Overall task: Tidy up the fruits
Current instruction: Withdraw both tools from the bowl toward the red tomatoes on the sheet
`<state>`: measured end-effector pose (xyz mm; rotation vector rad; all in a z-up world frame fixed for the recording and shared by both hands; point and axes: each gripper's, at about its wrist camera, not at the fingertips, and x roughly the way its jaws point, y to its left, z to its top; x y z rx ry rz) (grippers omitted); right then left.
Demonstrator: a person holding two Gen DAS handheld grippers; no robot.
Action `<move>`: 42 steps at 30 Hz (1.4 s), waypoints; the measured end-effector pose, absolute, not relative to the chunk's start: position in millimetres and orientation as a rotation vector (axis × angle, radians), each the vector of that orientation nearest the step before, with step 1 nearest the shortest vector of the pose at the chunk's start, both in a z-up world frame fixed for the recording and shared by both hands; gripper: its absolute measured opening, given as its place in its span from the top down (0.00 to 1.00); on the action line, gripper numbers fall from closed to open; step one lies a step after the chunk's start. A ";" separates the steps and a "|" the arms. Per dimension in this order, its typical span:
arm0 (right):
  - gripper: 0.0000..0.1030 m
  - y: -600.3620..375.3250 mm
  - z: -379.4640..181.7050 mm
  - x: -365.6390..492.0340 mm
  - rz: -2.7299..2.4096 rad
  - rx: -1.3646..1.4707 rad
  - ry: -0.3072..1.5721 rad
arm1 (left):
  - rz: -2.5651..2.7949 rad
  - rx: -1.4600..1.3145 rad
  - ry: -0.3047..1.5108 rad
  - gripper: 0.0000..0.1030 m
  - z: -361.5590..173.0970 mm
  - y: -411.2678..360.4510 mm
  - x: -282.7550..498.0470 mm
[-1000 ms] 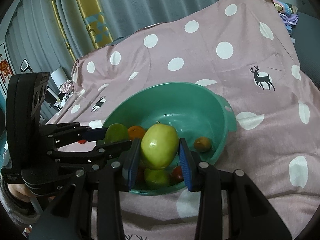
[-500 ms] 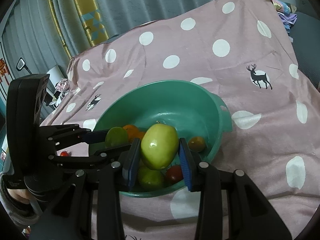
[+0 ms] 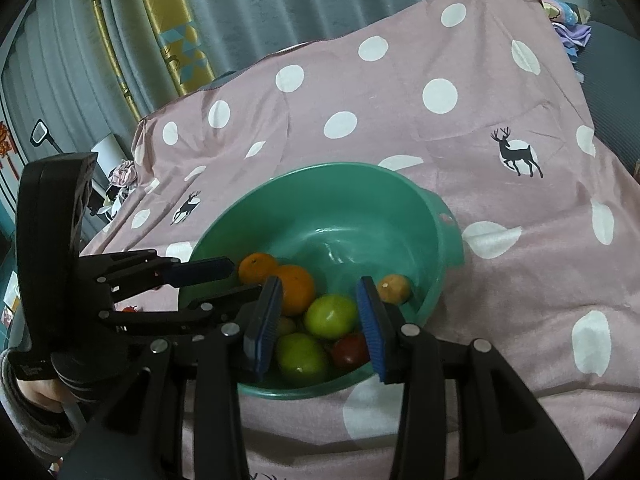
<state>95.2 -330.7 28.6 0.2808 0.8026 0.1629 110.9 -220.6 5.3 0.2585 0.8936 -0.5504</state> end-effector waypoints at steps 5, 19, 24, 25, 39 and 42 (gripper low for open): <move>0.51 -332.5 35.4 86.5 0.159 0.299 0.772 | -0.537 0.217 0.862 0.33 14.8 -209.5 105.9; 0.36 -333.9 49.4 49.5 0.166 0.367 0.736 | -0.380 0.051 0.803 0.23 36.3 -101.8 62.6; 0.32 -315.9 59.1 38.8 0.220 0.344 0.734 | -0.285 0.010 0.837 0.23 23.7 -49.2 39.5; 0.29 -311.5 60.7 37.2 0.236 0.336 0.734 | -0.269 -0.002 0.849 0.23 20.7 -39.5 35.3; 0.17 -201.1 55.3 44.2 0.521 0.211 0.864 | -0.190 -0.135 0.903 0.12 -11.9 28.0 -4.0; 0.18 -179.0 52.4 50.5 0.563 0.181 0.888 | -0.207 -0.142 0.902 0.12 -15.0 30.9 -4.0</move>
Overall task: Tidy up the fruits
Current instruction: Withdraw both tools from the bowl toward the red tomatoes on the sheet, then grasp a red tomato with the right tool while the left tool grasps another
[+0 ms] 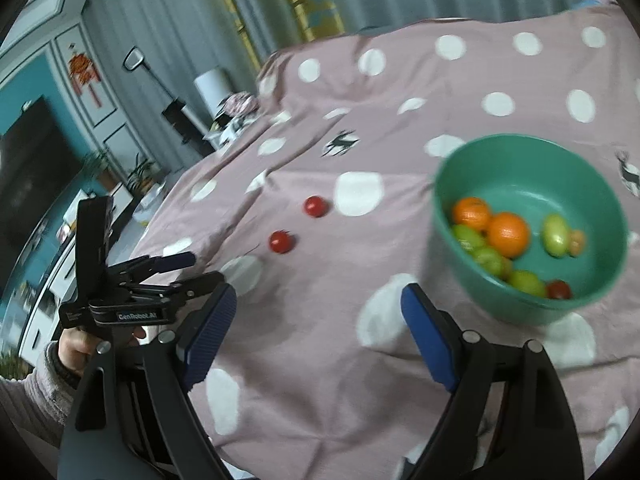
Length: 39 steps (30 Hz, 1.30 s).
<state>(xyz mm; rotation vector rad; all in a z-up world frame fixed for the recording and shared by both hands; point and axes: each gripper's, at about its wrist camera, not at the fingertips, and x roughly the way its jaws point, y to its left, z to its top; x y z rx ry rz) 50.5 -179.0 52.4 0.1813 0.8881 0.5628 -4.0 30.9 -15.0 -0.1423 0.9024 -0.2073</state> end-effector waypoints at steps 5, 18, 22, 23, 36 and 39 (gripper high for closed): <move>0.17 -157.6 46.9 70.8 0.590 0.185 0.931 | -0.229 -0.154 0.917 0.12 -22.7 33.9 2.8; 0.29 -113.3 19.9 137.3 0.632 0.179 1.055 | -0.286 -0.162 0.954 0.12 -30.1 28.8 43.6; 0.34 -99.9 12.5 160.2 0.653 0.177 1.085 | -0.280 -0.161 0.978 0.12 -33.7 28.1 56.2; 0.36 -96.8 8.5 167.5 0.654 0.181 1.099 | -0.287 -0.172 0.985 0.12 -34.8 28.8 59.7; 0.52 -77.7 -24.8 219.1 0.653 0.209 1.192 | -0.289 -0.110 1.051 0.31 -45.4 17.8 90.6; 0.53 -76.6 -28.7 225.4 0.647 0.208 1.198 | -0.292 -0.097 1.053 0.37 -47.2 14.5 94.5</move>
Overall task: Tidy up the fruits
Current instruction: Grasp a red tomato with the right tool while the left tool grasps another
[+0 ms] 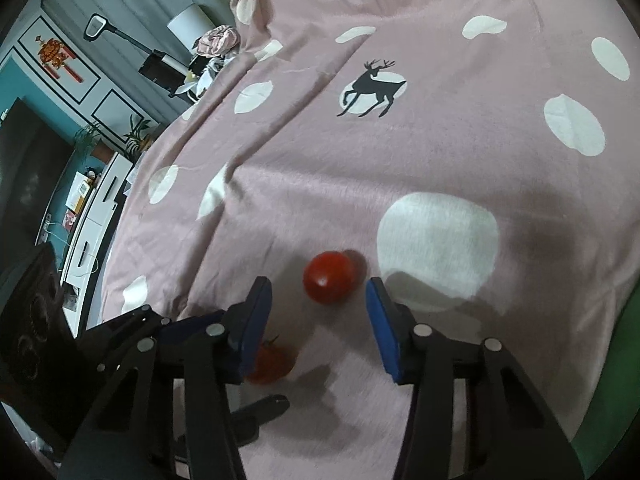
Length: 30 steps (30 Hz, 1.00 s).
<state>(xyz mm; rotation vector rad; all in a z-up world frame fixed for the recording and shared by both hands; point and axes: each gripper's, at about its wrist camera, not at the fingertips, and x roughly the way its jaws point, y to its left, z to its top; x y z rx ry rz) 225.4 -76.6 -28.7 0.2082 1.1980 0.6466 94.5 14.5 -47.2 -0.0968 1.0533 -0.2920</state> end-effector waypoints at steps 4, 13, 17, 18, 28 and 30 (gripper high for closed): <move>0.56 -73.6 -34.0 229.6 0.655 0.214 1.204 | -0.293 -0.081 1.063 0.41 -49.5 11.8 99.2; 0.60 -66.5 -39.7 233.7 0.654 0.189 1.197 | -0.277 -0.054 1.069 0.50 -51.2 10.0 102.2; 0.64 -64.6 -40.0 234.7 0.649 0.167 1.190 | -0.273 -0.029 1.068 0.58 -51.2 8.0 101.6; 0.64 -64.1 -40.2 235.1 0.647 0.164 1.189 | -0.275 -0.030 1.068 0.58 -50.7 8.1 101.6; 0.71 -62.3 -42.1 236.8 0.631 0.154 1.181 | -0.286 -0.021 1.063 0.73 -50.0 8.0 101.9; 0.71 -62.1 -42.1 236.4 0.631 0.155 1.180 | -0.287 -0.023 1.062 0.73 -49.5 7.6 102.0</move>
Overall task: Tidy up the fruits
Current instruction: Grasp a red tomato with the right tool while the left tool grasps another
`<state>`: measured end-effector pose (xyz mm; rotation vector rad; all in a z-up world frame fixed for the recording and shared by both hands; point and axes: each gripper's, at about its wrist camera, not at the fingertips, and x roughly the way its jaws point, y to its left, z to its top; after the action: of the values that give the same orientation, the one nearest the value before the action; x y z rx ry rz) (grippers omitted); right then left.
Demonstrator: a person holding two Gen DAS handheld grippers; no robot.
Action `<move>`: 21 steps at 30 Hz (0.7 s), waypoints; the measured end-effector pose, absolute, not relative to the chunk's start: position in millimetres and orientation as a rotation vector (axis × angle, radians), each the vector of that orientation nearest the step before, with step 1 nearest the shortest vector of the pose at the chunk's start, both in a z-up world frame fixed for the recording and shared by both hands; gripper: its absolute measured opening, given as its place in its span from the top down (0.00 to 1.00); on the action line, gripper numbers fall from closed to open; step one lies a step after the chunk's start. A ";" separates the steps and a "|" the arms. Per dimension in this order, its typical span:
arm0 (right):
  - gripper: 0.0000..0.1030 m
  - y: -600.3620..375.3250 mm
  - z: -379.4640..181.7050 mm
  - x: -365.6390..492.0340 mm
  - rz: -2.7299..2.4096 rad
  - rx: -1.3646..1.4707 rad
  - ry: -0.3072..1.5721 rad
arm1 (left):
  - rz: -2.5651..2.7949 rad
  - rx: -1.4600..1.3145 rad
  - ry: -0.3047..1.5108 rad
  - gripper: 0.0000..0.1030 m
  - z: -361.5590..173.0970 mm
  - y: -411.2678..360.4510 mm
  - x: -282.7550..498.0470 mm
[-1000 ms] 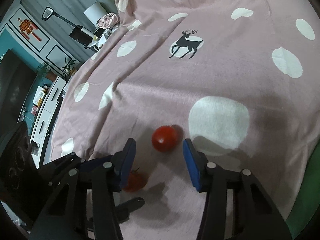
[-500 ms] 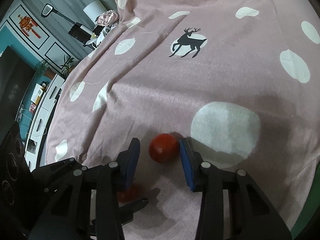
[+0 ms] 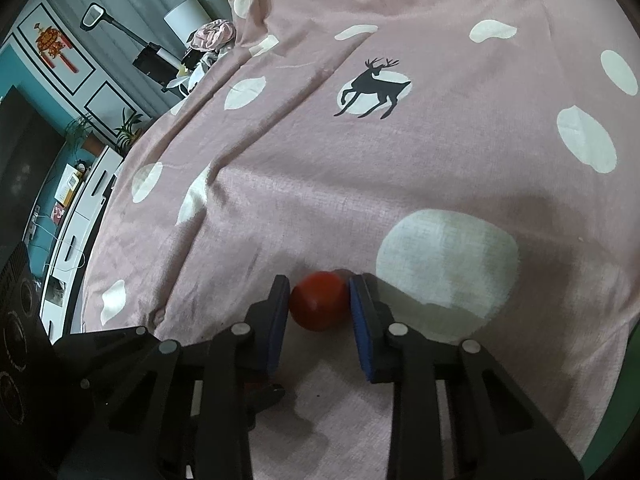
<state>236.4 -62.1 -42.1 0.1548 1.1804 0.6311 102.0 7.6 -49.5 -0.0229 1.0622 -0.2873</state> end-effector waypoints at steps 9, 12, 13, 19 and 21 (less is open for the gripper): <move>0.71 -63.7 -42.7 236.4 0.637 0.166 1.178 | -0.297 -0.044 1.058 0.73 -48.2 11.5 101.0; 0.71 -65.0 -43.2 236.1 0.639 0.177 1.179 | -0.297 -0.054 1.050 0.73 -46.6 14.7 99.5; 0.71 -65.2 -43.4 236.0 0.639 0.180 1.179 | -0.299 -0.061 1.050 0.73 -46.3 15.9 99.3; 0.71 -67.7 -43.0 235.0 0.638 0.198 1.181 | -0.285 -0.063 1.050 0.73 -46.3 20.7 97.1; 0.71 -69.1 -43.3 233.7 0.637 0.206 1.181 | -0.281 -0.062 1.048 0.73 -46.0 21.6 96.0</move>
<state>233.7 -69.1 -43.3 0.2057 1.1811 0.6369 96.0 21.6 -46.0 -0.0619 1.0484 -0.2813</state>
